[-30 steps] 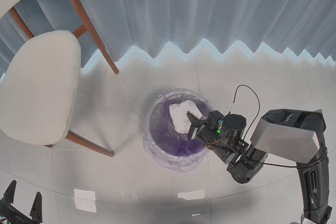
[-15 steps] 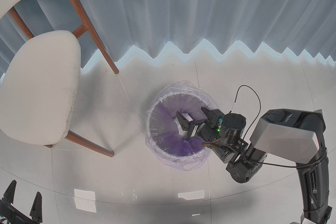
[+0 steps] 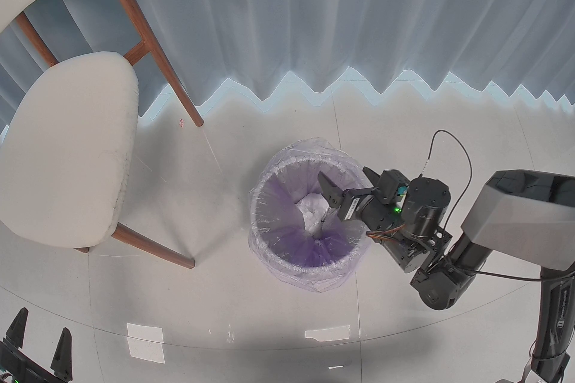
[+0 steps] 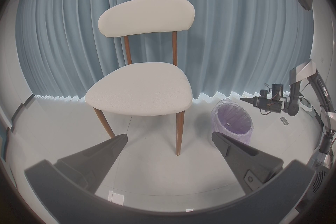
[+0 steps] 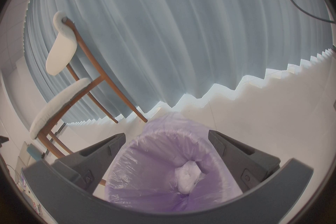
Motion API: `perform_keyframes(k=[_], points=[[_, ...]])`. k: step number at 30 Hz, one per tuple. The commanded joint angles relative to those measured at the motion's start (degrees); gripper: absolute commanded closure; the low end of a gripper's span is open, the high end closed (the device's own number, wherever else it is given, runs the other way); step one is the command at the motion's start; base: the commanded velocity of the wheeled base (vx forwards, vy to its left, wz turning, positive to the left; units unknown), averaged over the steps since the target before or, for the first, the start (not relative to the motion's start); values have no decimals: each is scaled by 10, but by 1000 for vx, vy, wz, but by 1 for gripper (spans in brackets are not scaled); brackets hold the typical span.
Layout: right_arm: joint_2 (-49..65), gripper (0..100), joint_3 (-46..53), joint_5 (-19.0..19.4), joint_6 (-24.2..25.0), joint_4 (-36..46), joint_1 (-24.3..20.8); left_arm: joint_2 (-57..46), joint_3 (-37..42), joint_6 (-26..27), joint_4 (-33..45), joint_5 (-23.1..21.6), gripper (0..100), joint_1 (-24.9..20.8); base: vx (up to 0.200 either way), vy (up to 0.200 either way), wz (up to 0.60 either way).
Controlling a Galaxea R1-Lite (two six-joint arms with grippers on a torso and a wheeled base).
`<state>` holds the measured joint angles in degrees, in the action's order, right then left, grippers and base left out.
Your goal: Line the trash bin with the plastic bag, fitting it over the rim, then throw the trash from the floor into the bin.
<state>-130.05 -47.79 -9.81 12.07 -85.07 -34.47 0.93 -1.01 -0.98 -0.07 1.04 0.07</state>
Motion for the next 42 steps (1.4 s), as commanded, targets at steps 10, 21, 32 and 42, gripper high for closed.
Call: perform_keyframes(k=[10,21,32,42], points=[[295,0,242,-38,1,3,16,-9,10,-1,-1,1,0,0,0,0,0],[542,0,478,-8,-22,24,235,-9,10,-1,-1,1,0,0,0,0,0],[728,0,478,3,-47,98,366,-9,10,0,0,0,0,-1,0,0,0],[1163,0,478,51,-99,738,360,-9,10,0,0,0,0,-1,0,0,0]])
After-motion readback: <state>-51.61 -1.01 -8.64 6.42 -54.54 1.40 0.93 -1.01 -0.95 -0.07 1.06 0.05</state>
